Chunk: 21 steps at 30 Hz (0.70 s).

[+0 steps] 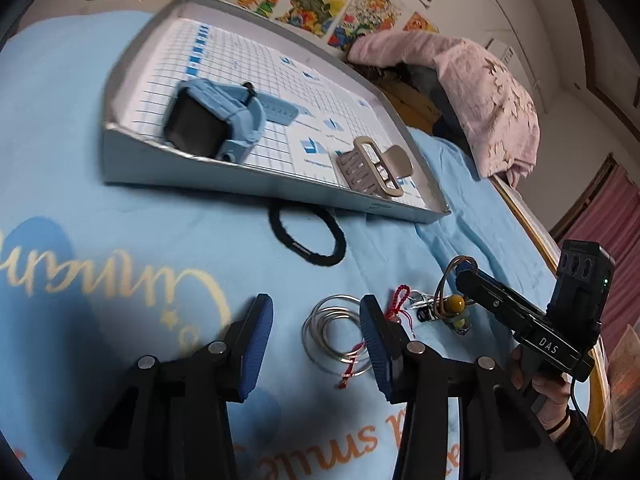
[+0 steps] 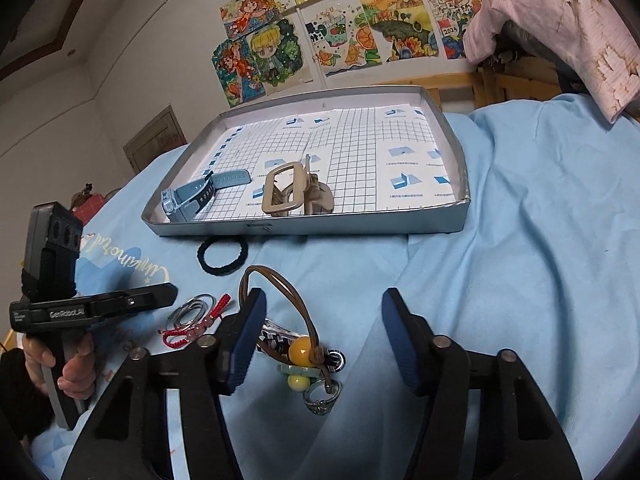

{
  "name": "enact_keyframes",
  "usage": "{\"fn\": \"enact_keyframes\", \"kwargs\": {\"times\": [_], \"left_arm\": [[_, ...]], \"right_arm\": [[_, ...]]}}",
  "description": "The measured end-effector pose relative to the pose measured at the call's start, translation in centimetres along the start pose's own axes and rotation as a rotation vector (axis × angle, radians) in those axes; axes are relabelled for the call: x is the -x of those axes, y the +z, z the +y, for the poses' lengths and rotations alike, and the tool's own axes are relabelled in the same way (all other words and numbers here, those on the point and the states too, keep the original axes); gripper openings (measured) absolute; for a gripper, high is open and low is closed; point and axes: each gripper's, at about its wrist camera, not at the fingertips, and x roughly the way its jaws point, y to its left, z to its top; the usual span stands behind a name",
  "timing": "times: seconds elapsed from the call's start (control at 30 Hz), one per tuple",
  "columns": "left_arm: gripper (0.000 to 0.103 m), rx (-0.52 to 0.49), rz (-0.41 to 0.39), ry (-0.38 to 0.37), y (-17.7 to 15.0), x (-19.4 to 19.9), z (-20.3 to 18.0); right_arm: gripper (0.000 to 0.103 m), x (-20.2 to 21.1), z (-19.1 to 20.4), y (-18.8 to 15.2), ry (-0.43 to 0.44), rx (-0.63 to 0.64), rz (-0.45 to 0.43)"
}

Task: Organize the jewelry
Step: 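Grasp a silver metal ring with the left tool while the right tool grasps the beaded keyring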

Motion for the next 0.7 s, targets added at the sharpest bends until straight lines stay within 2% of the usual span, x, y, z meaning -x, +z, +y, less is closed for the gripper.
{"fn": "enact_keyframes", "kwargs": {"times": [0.03, 0.17, 0.23, 0.3, 0.43, 0.7], "left_arm": [[0.040, -0.010, 0.012, -0.001, 0.2, -0.3, -0.2], [0.017, -0.034, 0.070, 0.017, 0.5, -1.5, -0.4], [0.007, -0.025, 0.076, 0.011, 0.5, -1.5, -0.2], [0.003, -0.012, 0.069, -0.003, 0.3, -1.3, 0.1], [0.002, 0.015, 0.033, -0.040, -0.1, -0.5, 0.4], [0.002, 0.013, -0.028, -0.078, -0.6, 1.0, -0.1]], "right_arm": [[0.049, -0.1, 0.0, 0.0, 0.004, -0.001, 0.002], [0.033, -0.5, 0.1, 0.1, 0.010, -0.003, 0.012], [0.030, -0.3, 0.0, 0.0, 0.013, -0.005, 0.011], [0.017, -0.3, 0.0, 0.0, 0.017, -0.006, 0.009], [0.004, -0.1, 0.1, -0.1, 0.028, 0.001, 0.002], [0.003, 1.0, 0.5, -0.3, 0.048, 0.026, -0.043]]}}
